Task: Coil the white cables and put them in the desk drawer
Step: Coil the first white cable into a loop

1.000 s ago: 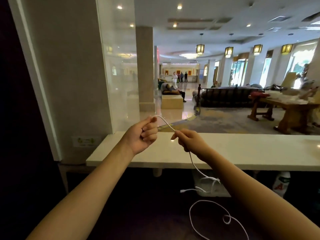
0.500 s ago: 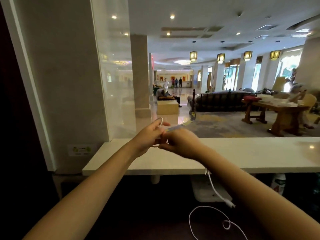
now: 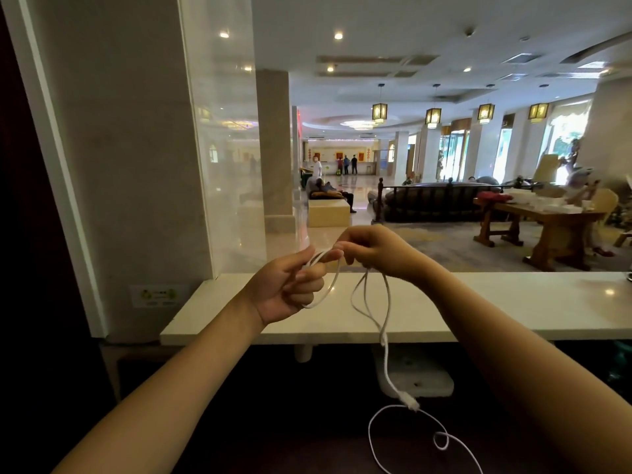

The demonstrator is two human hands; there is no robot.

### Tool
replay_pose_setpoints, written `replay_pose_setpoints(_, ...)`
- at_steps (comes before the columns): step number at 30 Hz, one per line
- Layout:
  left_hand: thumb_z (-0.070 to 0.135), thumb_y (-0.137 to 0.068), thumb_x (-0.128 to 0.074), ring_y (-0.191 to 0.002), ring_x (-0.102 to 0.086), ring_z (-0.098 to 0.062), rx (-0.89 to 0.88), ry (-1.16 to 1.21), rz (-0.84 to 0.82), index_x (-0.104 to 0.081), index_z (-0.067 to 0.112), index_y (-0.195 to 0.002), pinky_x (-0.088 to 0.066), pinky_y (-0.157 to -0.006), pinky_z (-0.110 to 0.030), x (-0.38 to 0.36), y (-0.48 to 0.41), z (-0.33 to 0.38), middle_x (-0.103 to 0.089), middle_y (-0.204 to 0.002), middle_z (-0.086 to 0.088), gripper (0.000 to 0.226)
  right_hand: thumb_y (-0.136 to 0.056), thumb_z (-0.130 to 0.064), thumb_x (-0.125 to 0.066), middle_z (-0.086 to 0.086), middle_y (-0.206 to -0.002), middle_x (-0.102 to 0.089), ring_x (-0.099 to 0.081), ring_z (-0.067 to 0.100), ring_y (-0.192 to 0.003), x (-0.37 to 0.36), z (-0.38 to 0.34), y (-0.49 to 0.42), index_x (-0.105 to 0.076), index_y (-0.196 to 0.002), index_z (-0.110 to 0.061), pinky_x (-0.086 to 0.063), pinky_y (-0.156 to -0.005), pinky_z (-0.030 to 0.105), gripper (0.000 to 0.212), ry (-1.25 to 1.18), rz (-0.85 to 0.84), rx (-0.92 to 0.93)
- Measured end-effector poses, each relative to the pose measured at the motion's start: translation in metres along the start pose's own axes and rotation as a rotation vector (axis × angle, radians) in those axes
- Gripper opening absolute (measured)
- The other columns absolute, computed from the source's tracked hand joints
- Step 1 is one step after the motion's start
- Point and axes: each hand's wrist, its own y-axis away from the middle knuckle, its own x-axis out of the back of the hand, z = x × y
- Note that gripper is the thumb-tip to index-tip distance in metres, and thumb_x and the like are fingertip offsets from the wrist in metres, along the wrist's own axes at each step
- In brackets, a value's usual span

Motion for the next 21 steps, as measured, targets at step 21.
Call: replay_pose_setpoints(21, 0.027, -0.099, -0.035, -0.038, -0.031, -0.004, -0.368, -0.110, 0.460, -0.053, 0.014, -0.119, -0.024, -0.035, -0.016, 0.003, -0.006, -0.022, -0.046, -0.052, 0.006, 0.030, -0.099, -0.010, -0.034, 0.007, -0.079, -0.060, -0.041, 0.011, -0.047, -0.053, 0.037, 0.049, -0.054, -0.108, -0.001, -0.042, -0.044, 0.020, 0.024, -0.470, 0.111, -0.445)
